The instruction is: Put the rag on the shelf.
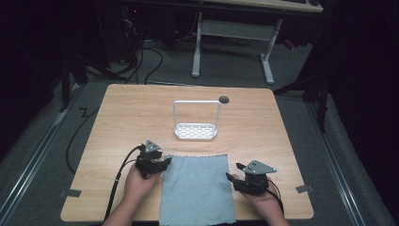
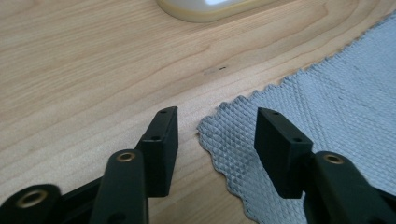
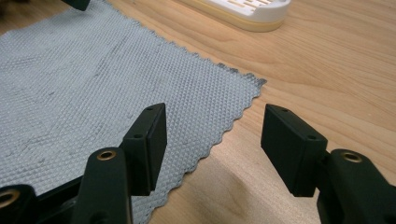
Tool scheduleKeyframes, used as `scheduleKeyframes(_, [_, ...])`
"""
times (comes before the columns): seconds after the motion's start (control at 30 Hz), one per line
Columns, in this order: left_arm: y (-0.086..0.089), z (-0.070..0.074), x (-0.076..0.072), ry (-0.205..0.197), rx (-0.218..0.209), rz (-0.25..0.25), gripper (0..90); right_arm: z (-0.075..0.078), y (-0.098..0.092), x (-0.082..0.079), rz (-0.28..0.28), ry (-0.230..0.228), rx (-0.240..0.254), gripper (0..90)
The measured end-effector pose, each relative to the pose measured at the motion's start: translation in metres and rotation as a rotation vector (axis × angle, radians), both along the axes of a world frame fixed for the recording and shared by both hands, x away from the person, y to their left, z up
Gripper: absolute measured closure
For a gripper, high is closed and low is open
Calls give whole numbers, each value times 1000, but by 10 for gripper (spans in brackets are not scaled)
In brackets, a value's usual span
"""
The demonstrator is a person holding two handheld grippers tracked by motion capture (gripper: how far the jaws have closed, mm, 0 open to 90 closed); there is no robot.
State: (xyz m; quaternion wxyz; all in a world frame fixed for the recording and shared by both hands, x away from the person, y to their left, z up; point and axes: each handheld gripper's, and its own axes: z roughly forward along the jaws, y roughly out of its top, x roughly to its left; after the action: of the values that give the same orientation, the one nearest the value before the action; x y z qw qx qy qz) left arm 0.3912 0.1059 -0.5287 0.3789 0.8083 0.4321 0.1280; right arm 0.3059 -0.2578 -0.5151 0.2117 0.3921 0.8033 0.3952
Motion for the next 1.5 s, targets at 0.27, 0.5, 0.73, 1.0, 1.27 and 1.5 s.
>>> scheduleKeyframes(0.27, [-4,-3,-5,-29,-6,-9,699,1,2,3,-6,11,28,411])
scheduleKeyframes(0.5, [-5,-5,-8,-46,-9,-26,859,-2,9,12,-21,26,46,410])
scheduleKeyframes(0.73, [-4,-5,-8,-36,-26,-32,890,-8,17,37,-72,71,12,431])
scheduleKeyframes(1.0, [-3,-6,-7,-34,-29,-37,889,-13,27,69,-107,131,-44,475])
scheduleKeyframes(1.27, [-2,-5,-7,-24,-39,-38,889,-13,31,70,-96,115,-59,617])
scheduleKeyframes(1.5, [-2,-5,-7,-28,-32,-36,889,-13,36,65,-73,115,-58,801])
